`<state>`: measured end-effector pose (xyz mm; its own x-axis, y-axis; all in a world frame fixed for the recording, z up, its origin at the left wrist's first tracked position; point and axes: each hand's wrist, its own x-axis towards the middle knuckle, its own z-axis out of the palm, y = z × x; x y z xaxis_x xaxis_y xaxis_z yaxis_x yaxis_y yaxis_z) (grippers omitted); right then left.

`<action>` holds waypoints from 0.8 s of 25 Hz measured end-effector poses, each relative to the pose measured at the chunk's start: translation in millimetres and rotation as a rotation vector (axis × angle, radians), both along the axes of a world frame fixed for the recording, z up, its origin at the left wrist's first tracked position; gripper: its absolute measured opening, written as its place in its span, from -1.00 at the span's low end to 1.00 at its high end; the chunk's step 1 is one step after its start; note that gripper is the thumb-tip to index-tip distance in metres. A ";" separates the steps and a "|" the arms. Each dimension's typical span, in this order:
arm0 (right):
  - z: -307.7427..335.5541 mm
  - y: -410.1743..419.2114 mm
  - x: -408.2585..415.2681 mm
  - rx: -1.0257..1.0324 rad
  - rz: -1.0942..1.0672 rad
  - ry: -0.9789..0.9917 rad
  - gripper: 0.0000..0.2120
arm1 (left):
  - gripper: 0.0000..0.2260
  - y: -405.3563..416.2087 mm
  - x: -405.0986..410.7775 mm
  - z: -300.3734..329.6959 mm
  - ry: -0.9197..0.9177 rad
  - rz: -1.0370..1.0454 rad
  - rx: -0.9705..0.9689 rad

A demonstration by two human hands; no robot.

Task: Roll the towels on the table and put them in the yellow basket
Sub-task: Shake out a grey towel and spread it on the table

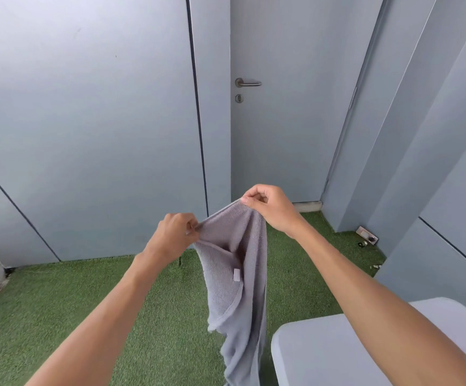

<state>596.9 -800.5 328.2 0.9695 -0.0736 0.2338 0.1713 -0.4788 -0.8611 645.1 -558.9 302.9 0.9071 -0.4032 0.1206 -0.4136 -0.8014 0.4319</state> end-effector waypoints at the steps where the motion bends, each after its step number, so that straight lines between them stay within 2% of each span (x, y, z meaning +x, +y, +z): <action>1: 0.8 4.9 3.0 -0.025 0.007 0.001 -0.86 | -0.89 1.2 1.2 -8.0 0.006 0.017 0.018; 5: 3.1 21.8 10.4 -0.064 -0.001 -0.016 -0.88 | -0.88 10.8 8.3 -39.3 0.086 0.124 -0.057; 9: 5.1 -1.5 13.9 -0.044 -0.159 -0.057 -0.86 | -0.90 35.7 14.8 -62.9 0.162 0.240 -0.115; 14: -1.4 -18.8 23.5 -0.054 -0.329 -0.056 -0.88 | -0.92 46.1 15.0 -67.4 0.250 0.103 -0.198; 16: -10.2 -15.1 23.0 -0.075 -0.409 -0.032 -0.91 | -0.92 37.1 8.6 -56.4 0.317 0.081 -0.347; 18: -28.7 2.7 13.0 -0.085 -0.318 0.076 -0.94 | -0.90 23.5 5.8 -40.3 0.355 0.103 -0.544; 20: -47.9 39.3 -13.4 -0.126 -0.015 0.290 -0.80 | -0.89 11.5 7.7 -28.0 0.398 0.144 -0.705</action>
